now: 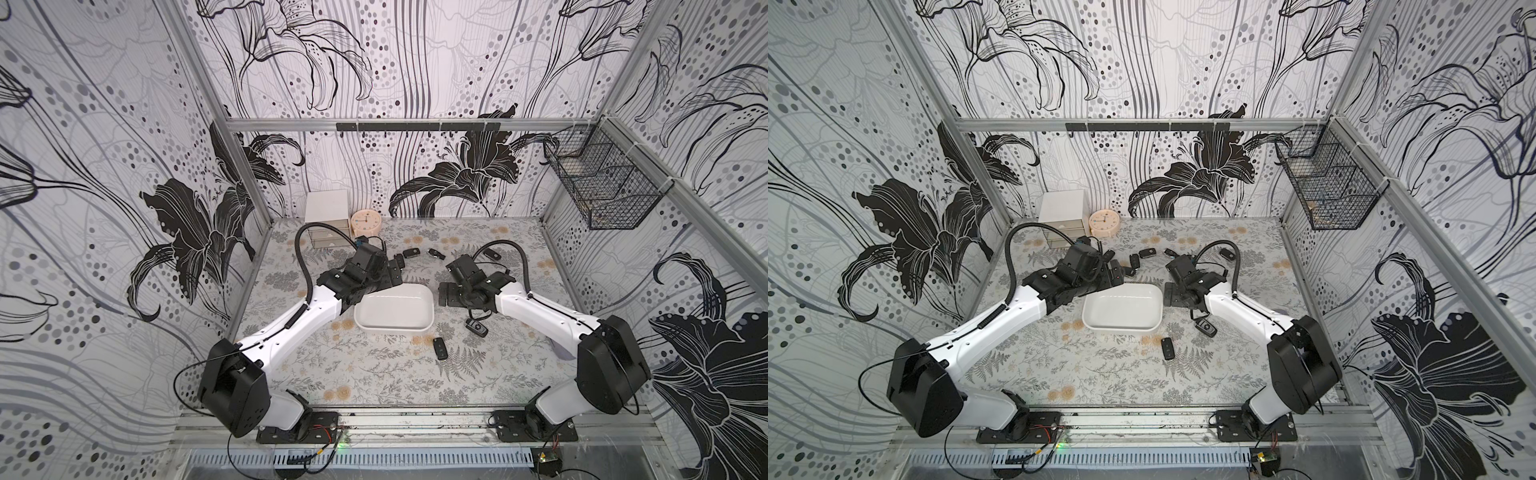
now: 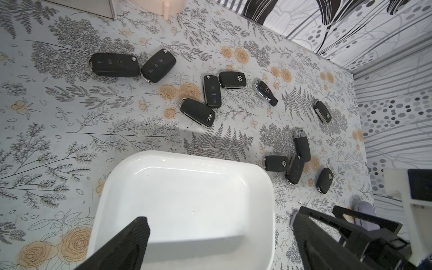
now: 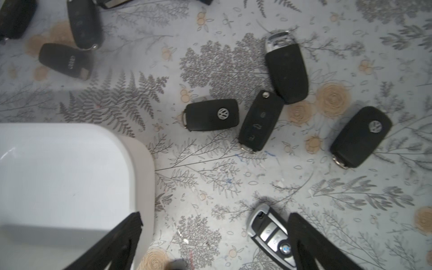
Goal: Place the car key into the storage box
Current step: Pick up the car key from the center of the board.
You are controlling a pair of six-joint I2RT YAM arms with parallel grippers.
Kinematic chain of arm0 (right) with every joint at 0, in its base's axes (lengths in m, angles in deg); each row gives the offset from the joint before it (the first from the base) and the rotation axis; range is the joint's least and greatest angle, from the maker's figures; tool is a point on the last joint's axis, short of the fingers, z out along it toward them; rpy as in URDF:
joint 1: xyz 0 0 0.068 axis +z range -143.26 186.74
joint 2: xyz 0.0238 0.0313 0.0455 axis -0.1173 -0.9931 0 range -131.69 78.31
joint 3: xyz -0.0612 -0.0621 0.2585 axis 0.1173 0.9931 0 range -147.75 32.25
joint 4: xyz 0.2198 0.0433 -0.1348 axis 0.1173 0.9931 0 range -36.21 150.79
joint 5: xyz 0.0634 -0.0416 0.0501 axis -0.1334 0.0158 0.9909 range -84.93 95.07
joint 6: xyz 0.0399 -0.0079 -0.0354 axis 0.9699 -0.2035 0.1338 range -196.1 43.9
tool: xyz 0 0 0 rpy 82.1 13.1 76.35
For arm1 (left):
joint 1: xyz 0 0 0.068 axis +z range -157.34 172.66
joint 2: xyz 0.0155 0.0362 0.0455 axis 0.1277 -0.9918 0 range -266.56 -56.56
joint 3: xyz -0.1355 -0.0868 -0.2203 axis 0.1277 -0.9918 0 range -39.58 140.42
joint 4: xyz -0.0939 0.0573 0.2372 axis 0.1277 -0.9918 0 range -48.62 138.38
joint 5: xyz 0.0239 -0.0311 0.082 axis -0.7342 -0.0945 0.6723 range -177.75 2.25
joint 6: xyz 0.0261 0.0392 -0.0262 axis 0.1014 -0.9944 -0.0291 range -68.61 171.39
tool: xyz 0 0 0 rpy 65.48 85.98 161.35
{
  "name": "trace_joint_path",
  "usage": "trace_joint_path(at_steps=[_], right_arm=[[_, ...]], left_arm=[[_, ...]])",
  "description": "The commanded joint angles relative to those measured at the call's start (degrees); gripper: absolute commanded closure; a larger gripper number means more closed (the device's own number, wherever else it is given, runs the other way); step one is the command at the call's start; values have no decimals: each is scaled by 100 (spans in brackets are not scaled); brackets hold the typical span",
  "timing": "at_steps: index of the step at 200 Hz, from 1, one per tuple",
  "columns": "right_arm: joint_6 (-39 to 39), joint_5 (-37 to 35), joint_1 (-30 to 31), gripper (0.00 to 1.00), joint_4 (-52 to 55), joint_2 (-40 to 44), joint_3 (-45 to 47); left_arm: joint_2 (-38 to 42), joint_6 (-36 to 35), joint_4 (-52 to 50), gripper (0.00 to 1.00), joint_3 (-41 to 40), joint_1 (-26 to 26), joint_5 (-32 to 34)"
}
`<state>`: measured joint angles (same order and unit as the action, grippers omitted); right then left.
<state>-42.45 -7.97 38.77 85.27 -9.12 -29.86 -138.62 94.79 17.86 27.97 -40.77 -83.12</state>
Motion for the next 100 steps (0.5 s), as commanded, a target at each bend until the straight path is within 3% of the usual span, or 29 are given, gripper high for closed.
trace_joint_path(at_steps=[1, 32, 100], right_arm=[[-30, 117, -269, 0, 122, 131, 97], [34, 350, -312, 0, 11, -115, -7], [809, 1011, -314, 1, -303, -1144, -528]], left_arm=[[80, 100, 153, 1, -23, -26, 245], [360, 41, 699, 1, -347, -23, 165], [566, -125, 679, 1, -471, -23, 188]])
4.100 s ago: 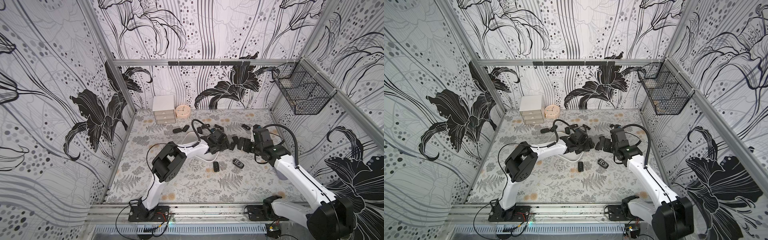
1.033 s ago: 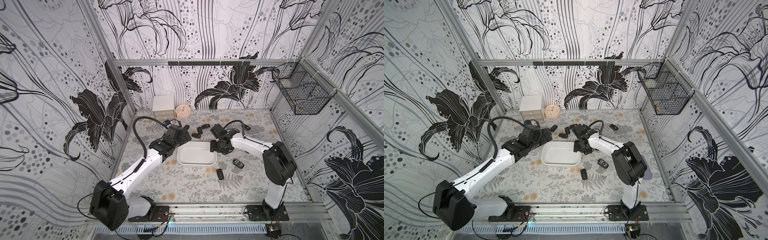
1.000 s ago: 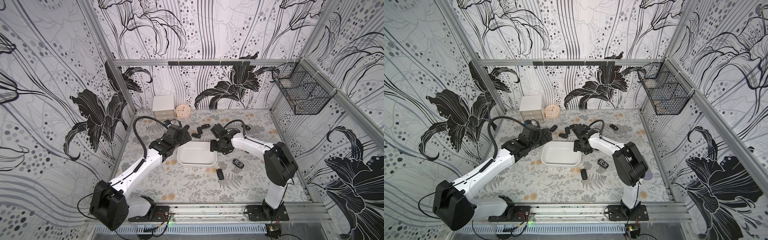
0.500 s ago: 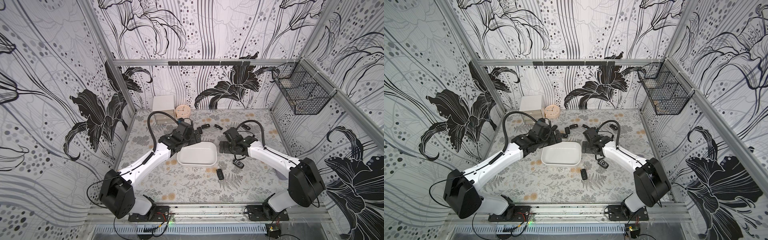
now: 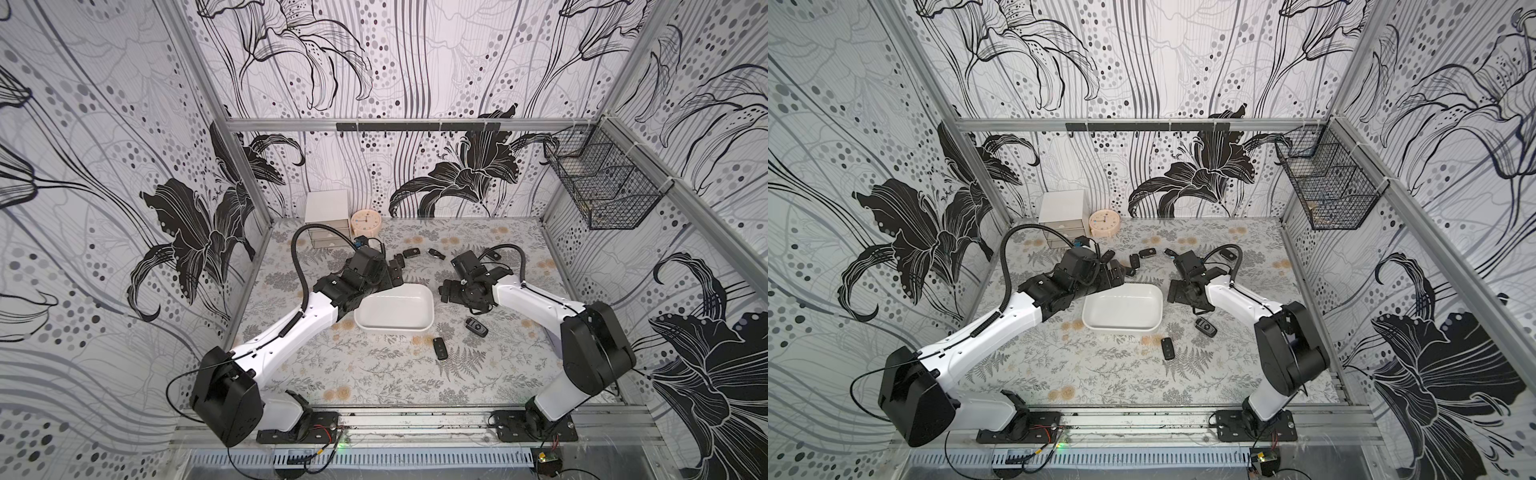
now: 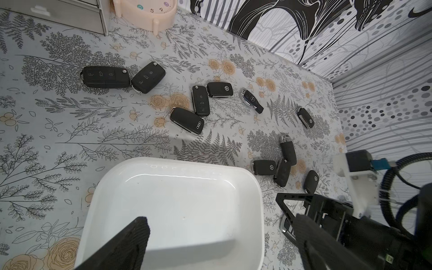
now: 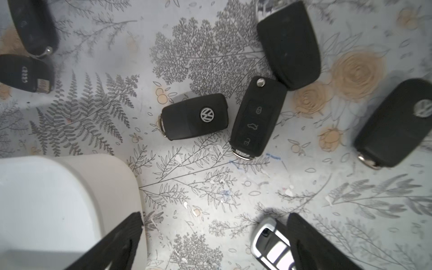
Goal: Place the car key into the storage box
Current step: Pick up the car key from the center of the board.
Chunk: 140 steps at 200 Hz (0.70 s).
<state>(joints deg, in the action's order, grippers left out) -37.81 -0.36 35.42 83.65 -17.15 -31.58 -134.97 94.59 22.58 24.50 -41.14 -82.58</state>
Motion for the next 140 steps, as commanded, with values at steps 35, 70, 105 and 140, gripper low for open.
trace_joint_path(at_steps=[35, 70, 105, 140], right_arm=[[464, 312, 23, 4, -149, -823, -755], [610, 306, 22, 10, -82, -1267, -1095], [679, 323, -3, 14, 84, -1698, -1458], [655, 337, -38, 15, 192, -1978, -1745]], left_arm=[[280, -112, 234, 1, -200, 7, 222], [297, -145, 207, 1, -188, 14, 213], [309, -205, 159, 1, -168, 14, 212], [349, -302, 119, 1, -163, 12, 290]])
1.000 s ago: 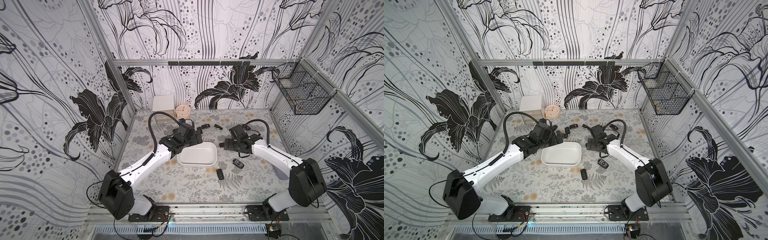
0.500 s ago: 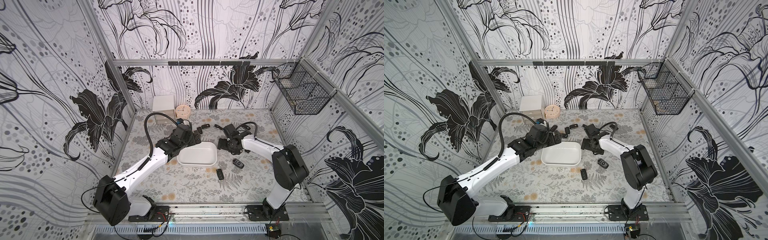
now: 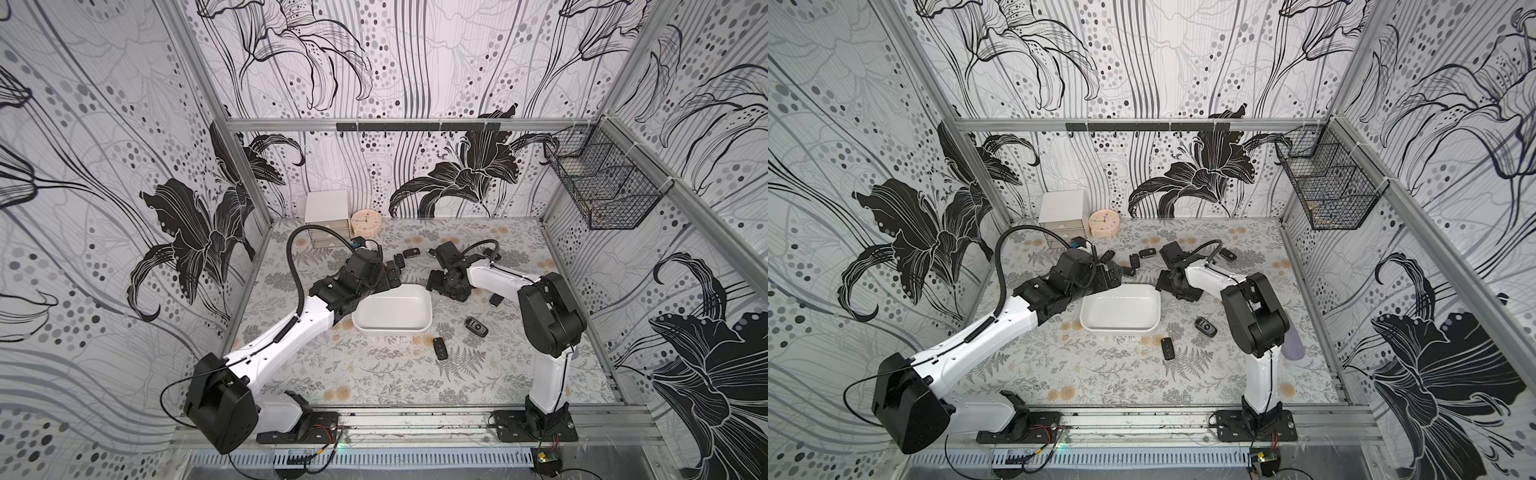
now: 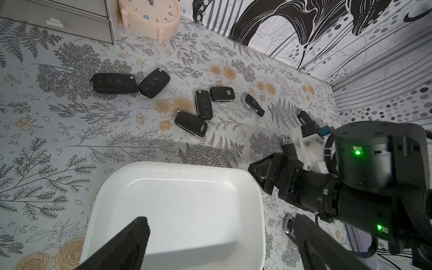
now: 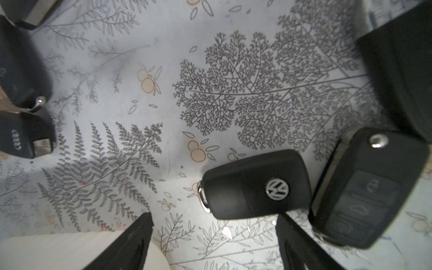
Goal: Place the car key into the storage box
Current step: Pick up the car key from the center of the board.
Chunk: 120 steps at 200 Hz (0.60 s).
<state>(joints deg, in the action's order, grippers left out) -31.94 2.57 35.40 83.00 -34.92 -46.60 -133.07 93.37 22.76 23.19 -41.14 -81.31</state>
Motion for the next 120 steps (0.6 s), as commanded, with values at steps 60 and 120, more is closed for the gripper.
trace_joint_path(at_steps=[60, 120], right_arm=[[-170, -322, -80, 27, 841, -594, -866], [-556, -697, -92, 37, 1225, -864, -1176]], left_arm=[[206, -222, 66, 1, -63, 9, 252], [243, -189, 83, 1, -134, 7, 159]])
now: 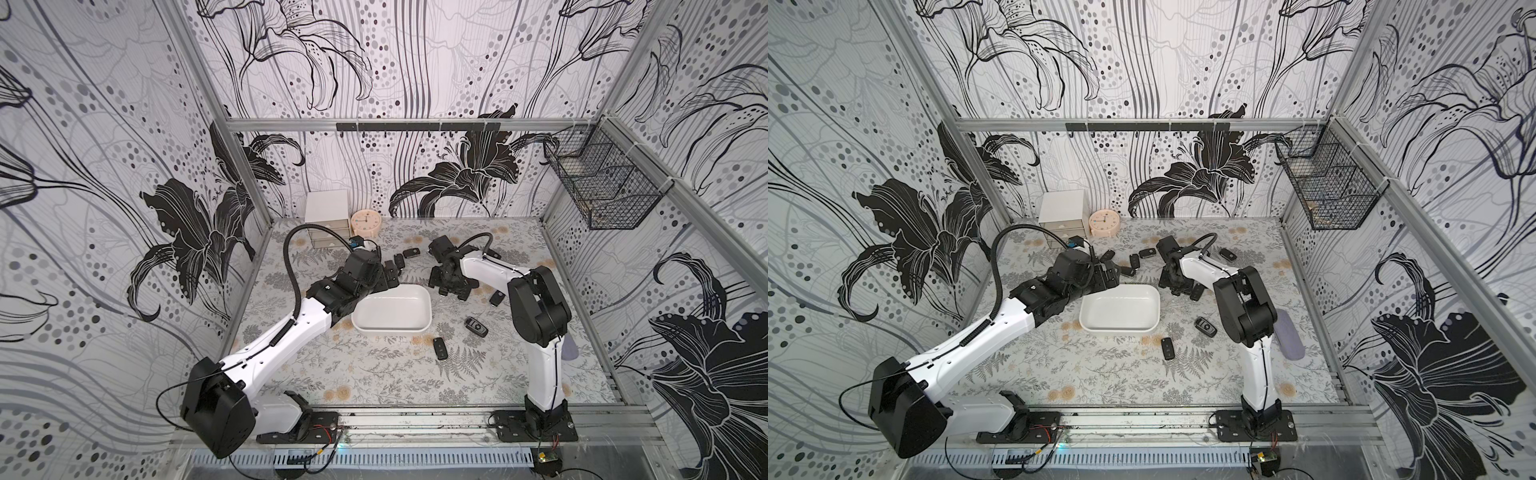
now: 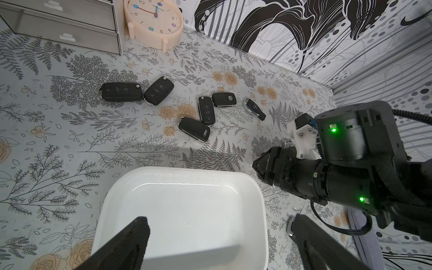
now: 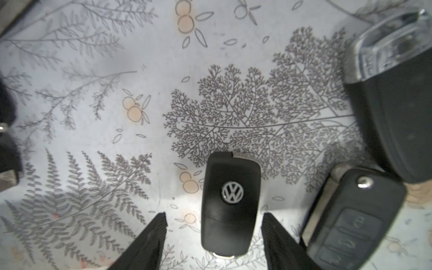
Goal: Place the car key into the storage box
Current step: Pick up the car key from the center of the board.
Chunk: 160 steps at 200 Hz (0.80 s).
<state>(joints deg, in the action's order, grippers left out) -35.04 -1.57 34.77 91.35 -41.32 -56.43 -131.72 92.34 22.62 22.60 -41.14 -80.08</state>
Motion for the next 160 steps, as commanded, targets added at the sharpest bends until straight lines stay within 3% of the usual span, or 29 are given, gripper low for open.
trace_joint_path(at_steps=[1, 48, 113, 160], right_arm=[[-251, -290, -27, 38, 395, -225, -197], [-355, -312, -48, 46, 401, -389, -302], [-511, -354, -105, 68, 221, -146, -123], [-437, -327, -96, 69, 223, 387, 58]], left_arm=[[111, -87, 97, 1, -79, 10, 31], [145, -79, 78, 1, -114, 14, -45], [287, -63, 44, 1, -188, 11, -150], [351, -2, 2, 1, -214, 13, -127]])
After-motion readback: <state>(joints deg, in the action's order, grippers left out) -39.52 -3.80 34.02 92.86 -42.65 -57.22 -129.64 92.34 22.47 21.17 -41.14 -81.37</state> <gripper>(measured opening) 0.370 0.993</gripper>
